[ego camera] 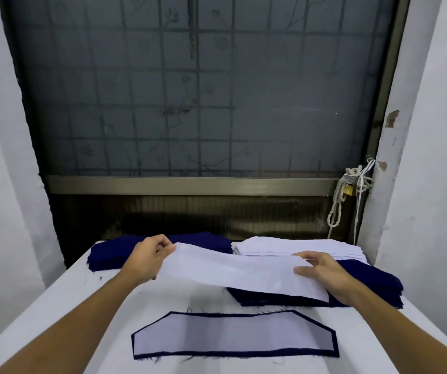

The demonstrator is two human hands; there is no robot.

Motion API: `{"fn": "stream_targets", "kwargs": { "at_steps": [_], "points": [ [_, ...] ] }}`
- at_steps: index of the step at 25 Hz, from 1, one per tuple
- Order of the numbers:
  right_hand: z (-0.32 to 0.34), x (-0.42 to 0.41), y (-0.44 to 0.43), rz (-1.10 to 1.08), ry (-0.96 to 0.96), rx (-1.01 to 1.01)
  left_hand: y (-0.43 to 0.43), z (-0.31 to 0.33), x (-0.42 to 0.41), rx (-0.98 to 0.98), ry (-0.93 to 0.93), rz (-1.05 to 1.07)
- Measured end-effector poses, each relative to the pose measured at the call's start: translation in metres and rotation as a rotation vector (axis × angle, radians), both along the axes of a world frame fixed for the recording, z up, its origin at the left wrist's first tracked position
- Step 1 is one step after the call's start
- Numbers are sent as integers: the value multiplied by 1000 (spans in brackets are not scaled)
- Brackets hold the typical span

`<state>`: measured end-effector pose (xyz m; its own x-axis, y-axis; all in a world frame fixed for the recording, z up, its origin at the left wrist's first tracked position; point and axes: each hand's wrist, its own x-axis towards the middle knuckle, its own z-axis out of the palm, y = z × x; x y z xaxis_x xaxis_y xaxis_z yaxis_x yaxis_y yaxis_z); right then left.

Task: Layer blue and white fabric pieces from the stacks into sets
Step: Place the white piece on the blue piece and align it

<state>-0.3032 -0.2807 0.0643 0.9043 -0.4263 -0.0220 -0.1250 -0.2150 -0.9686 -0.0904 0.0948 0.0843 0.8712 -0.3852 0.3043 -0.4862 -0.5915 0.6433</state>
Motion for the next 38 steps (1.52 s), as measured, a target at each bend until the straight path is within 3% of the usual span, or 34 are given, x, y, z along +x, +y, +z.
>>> {"fn": "stream_targets", "kwargs": {
  "at_steps": [5,11,17,22,38],
  "points": [
    [-15,-18,11,-56,-8,4,17,-24,-11,-35,39,87],
    [-56,-33,31,-227,-82,-132,35,-72,-27,-143,163,85],
    [-91,-42,34,-291,-74,-286,49,-117,-49,-30,143,208],
    [-113,-47,35,-354,43,-438,50,-134,-61,116,74,344],
    [-116,-48,42,-417,157,-822,48,-135,-65,138,21,344]
  ]
}}
